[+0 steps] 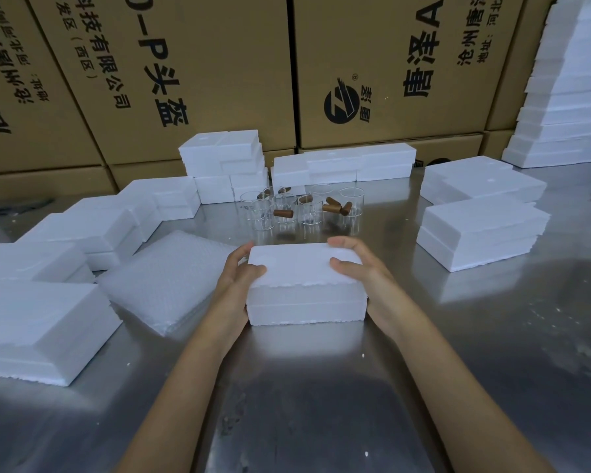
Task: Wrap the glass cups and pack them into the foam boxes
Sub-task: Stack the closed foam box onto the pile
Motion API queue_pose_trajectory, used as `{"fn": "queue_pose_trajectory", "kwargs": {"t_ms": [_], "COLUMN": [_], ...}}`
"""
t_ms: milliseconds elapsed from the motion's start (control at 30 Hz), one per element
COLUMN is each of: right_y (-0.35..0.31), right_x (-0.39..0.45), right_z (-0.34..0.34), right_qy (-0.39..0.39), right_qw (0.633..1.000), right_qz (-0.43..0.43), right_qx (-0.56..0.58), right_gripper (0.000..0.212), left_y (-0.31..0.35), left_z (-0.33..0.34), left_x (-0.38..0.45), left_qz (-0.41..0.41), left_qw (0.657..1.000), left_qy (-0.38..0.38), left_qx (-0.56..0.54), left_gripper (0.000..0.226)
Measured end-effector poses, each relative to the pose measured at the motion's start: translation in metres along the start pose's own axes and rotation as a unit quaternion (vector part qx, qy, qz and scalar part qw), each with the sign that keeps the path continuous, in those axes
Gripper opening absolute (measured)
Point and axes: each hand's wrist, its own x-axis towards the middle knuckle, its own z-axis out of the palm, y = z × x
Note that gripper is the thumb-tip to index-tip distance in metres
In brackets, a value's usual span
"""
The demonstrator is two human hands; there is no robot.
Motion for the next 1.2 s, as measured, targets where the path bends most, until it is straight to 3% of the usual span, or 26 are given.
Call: {"fn": "queue_pose_trajectory", "kwargs": {"t_ms": [367,767,867,967,1133,1200], "right_y": [0.002,0.005,0.01,0.015,0.022,0.021], "right_x": [0.0,0.003,0.005,0.006,0.01,0.011], "right_z": [0.001,0.002,0.002,0.002,-0.007,-0.014], "right_qy": [0.0,0.028,0.082,0.189,0.348,0.382], "right_qw": [1.0,0.997,0.995,0.981,0.937,0.924], "right_qz": [0.002,0.01,0.009,0.02,-0.024,-0.028], "right_qx": [0.011,0.066,0.053,0.026,-0.026,-0.012], "right_gripper": [0.029,0.038,0.054,0.064,0.048,0.04], "left_y": [0.001,-0.001,-0.003,-0.007,-0.02,-0.021], "left_z": [-0.001,0.001,0.004,0.011,0.038,0.055], "left_x": [0.004,-0.001,-0.001,-0.001,0.004,0.002], "left_qz": [0.013,0.001,0.005,0.01,0.028,0.026], "left_qw": [0.999,1.0,1.0,1.0,0.999,0.998], "left_qy": [-0.006,-0.006,0.001,0.012,0.022,0.021], "left_qx": [0.043,0.014,0.01,0.001,0.033,0.058], "left_gripper": [0.043,0.04,0.04,0.039,0.039,0.051]}}
